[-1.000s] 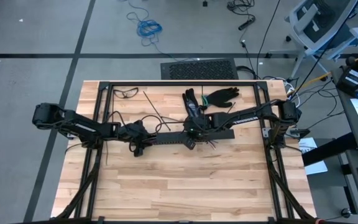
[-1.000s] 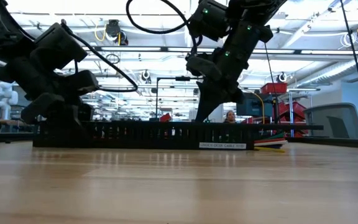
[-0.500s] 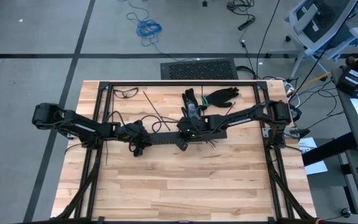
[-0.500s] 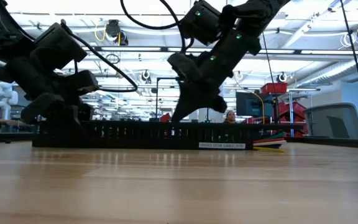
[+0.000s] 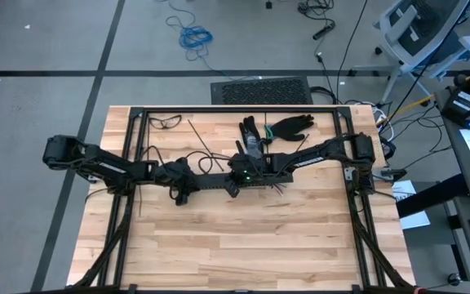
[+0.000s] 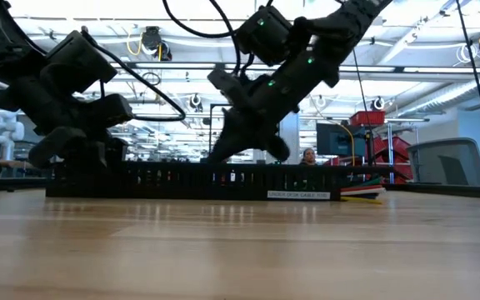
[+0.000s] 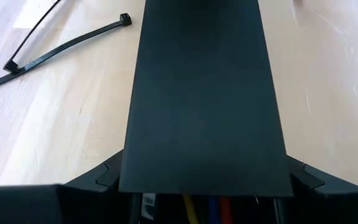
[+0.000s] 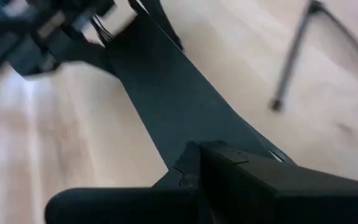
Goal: Ziptie cables
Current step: Close the black cable duct
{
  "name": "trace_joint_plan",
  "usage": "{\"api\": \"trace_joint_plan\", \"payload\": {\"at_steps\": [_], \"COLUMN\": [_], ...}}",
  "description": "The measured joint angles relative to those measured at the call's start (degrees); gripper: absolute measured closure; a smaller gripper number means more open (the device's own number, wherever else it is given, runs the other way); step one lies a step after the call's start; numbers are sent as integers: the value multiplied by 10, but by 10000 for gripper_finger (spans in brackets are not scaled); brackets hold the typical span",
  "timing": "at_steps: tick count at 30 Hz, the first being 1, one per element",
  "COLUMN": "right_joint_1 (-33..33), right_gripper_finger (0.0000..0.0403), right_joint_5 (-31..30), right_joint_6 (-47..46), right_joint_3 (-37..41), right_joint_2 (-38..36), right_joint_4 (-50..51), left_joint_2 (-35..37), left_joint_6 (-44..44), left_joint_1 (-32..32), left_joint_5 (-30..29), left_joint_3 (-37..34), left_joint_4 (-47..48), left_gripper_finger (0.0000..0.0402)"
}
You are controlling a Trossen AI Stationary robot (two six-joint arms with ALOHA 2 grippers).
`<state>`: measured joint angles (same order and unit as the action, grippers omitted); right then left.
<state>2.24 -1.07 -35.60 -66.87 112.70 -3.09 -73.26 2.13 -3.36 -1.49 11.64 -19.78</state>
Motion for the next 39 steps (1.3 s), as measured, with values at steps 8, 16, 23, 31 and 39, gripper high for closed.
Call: {"api": "trace_joint_plan", "payload": {"at_steps": [8,16,23,31,39], "right_joint_1": [-1,-1,-1,-2,-2], "right_gripper_finger": [403,403,403,403,403], "right_joint_5": [15,15,15,15,15], "right_joint_6": [-19,0,-12,-15,-13], "right_joint_3": [-1,2,2,1,1], "right_joint_2": [35,8,5,4,4], "right_joint_4": [-77,-109,-109,-109,-108], "left_joint_2": [0,1,1,-3,-3], "left_joint_6": [2,-1,-2,2,-2], "left_joint_1": [0,0,0,0,0], "left_joint_5": [-1,-4,-5,6,1], "left_joint_3": [2,7,7,6,17], "left_joint_4": [0,-18,-10,-13,-5], "left_gripper_finger": [151,151,150,145,70]}}
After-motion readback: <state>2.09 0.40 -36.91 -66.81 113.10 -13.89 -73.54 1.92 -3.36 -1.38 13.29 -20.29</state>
